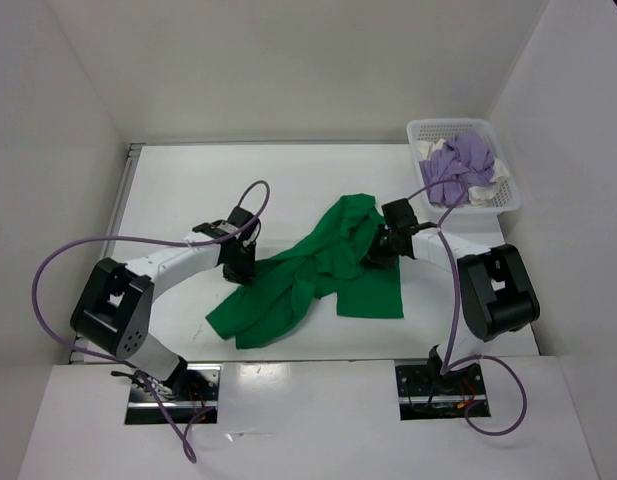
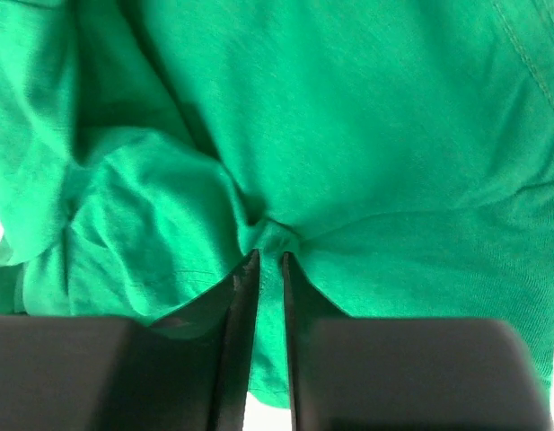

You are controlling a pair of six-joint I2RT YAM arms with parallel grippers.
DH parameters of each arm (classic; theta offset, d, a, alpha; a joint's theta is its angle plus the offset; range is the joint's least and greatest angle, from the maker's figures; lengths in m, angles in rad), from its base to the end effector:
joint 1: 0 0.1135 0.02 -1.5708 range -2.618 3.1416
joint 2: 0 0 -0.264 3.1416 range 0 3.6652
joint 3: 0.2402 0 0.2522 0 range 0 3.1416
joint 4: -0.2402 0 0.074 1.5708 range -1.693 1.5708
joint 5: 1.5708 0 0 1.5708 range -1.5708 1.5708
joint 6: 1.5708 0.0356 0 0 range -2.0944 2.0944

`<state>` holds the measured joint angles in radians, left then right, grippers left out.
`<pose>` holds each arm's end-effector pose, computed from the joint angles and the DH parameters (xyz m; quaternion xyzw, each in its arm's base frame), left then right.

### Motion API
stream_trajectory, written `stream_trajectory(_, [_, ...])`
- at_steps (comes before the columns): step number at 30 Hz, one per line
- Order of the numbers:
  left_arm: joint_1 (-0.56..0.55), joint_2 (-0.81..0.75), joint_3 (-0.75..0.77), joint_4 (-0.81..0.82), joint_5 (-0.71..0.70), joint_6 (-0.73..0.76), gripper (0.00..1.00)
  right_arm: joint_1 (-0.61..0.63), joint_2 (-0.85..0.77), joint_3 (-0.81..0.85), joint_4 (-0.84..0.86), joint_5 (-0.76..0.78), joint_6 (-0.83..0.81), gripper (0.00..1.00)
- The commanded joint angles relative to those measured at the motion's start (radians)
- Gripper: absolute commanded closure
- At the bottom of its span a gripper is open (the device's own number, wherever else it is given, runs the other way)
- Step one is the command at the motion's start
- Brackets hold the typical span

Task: Fold and stack the t-shirts
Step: Flatten out the tshirt

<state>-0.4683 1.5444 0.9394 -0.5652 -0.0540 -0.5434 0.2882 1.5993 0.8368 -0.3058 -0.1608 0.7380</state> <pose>0.2609 -0.1298 0.1866 -0.0421 0.9788 -0.0732 0.1868 0.2847 0.0904 0.1559 0.1959 0.9456 0.1894 0.1777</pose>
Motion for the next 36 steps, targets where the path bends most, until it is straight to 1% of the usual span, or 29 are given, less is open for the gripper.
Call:
stream_trajectory(1, [-0.001,-0.044,0.07,-0.035,-0.038,0.037,0.86,0.009,-0.027,0.053,-0.01,0.017,-0.009,0.83])
stream_trajectory(3, [-0.001,-0.044,0.09,-0.044,-0.049,0.046,0.86,0.009,-0.045,0.053,-0.021,0.017,-0.009,0.88])
stream_trajectory(4, [-0.001,-0.044,0.099,-0.044,-0.049,0.056,0.86,0.009,-0.056,0.053,-0.021,0.017,-0.009,0.92])
stream_trajectory(8, [-0.001,-0.034,0.165,-0.053,-0.078,0.085,0.86,0.009,-0.07,0.114,-0.033,-0.009,-0.019,0.99])
stream_trajectory(10, [-0.001,-0.014,0.206,-0.062,-0.121,0.106,0.86,0.009,-0.093,0.148,-0.056,-0.009,-0.019,1.0])
stream_trajectory(11, [0.013,0.015,0.234,-0.062,-0.121,0.117,0.86,0.009,-0.093,0.206,-0.056,0.0,-0.019,1.0])
stream_trajectory(12, [0.023,0.034,0.299,-0.062,-0.121,0.146,0.85,0.009,-0.093,0.243,-0.071,0.0,-0.031,1.0])
stream_trajectory(13, [0.049,0.084,0.338,-0.052,-0.13,0.16,0.85,0.009,-0.076,0.286,-0.081,0.0,-0.031,1.0])
stream_trajectory(14, [0.062,0.112,0.375,-0.052,-0.148,0.172,0.84,0.009,-0.018,0.382,-0.081,-0.015,-0.043,1.0])
stream_trajectory(15, [0.075,0.143,0.413,-0.038,-0.167,0.183,0.84,0.009,0.019,0.434,-0.081,-0.032,-0.043,1.0])
stream_trajectory(16, [0.094,0.216,0.502,-0.029,-0.167,0.183,0.8,-0.001,0.057,0.488,-0.081,-0.032,-0.043,1.0])
stream_trajectory(17, [0.132,0.253,0.55,-0.019,-0.167,0.183,0.74,-0.013,0.098,0.599,-0.081,-0.016,-0.043,1.0])
stream_trajectory(18, [0.146,0.32,0.597,0.007,-0.167,0.183,0.43,-0.027,0.182,0.657,-0.081,-0.007,-0.043,1.0])
stream_trajectory(19, [0.157,0.35,0.649,0.007,-0.167,0.183,0.28,-0.038,0.221,0.712,-0.09,-0.006,-0.043,1.0])
stream_trajectory(20, [0.178,0.377,0.762,0.007,-0.182,0.174,0.19,-0.05,0.258,0.766,-0.09,-0.006,-0.028,0.98])
stream_trajectory(21, [0.19,0.403,0.824,-0.008,-0.182,0.174,0.12,-0.063,0.29,0.853,-0.09,-0.006,-0.016,0.85])
stream_trajectory(23, [0.218,0.433,0.913,-0.058,-0.124,0.152,0.04,-0.087,0.355,0.963,-0.123,-0.023,-0.006,0.68])
stream_trajectory(24, [0.252,0.393,0.911,-0.049,-0.115,0.143,0.04,-0.102,0.355,0.978,-0.124,-0.032,-0.006,0.6])
stream_trajectory(26, [0.296,0.323,0.818,-0.019,-0.077,0.108,0.04,-0.103,0.334,0.957,-0.138,-0.023,-0.04,0.6])
stream_trajectory(27, [0.34,0.281,0.749,0.0,-0.066,0.096,0.04,-0.103,0.314,0.928,-0.138,-0.023,-0.049,0.6])
stream_trajectory(28, [0.364,0.188,0.589,0.045,-0.066,0.082,0.05,-0.103,0.263,0.851,-0.127,-0.023,-0.066,0.63])
stream_trajectory(29, [0.39,0.143,0.505,0.063,-0.055,0.045,0.09,-0.103,0.234,0.807,-0.127,-0.035,-0.066,0.67])
stream_trajectory(30, [0.417,0.099,0.427,0.08,-0.008,0.028,0.15,-0.103,0.205,0.758,-0.101,-0.036,-0.08,0.73])
stream_trajectory(31, [0.474,0.018,0.28,0.106,0.02,0.005,0.37,-0.103,0.138,0.654,-0.092,-0.06,-0.08,0.85])
stream_trajectory(32, [0.499,-0.021,0.21,0.117,0.046,-0.016,0.49,-0.103,0.104,0.604,-0.081,-0.06,-0.091,0.9])
stream_trajectory(33, [0.519,-0.096,0.149,0.138,0.063,-0.062,0.59,-0.093,0.073,0.56,-0.081,-0.06,-0.101,0.94])
stream_trajectory(34, [0.542,-0.128,0.094,0.148,0.077,-0.085,0.67,-0.093,0.041,0.48,-0.081,-0.06,-0.101,0.95])
stream_trajectory(35, [0.554,-0.157,0.047,0.148,0.077,-0.111,0.73,-0.084,-0.017,0.443,-0.067,-0.071,-0.101,0.95])
stream_trajectory(36, [0.575,-0.2,-0.015,0.16,0.077,-0.163,0.75,-0.084,-0.042,0.386,-0.067,-0.088,-0.101,0.95])
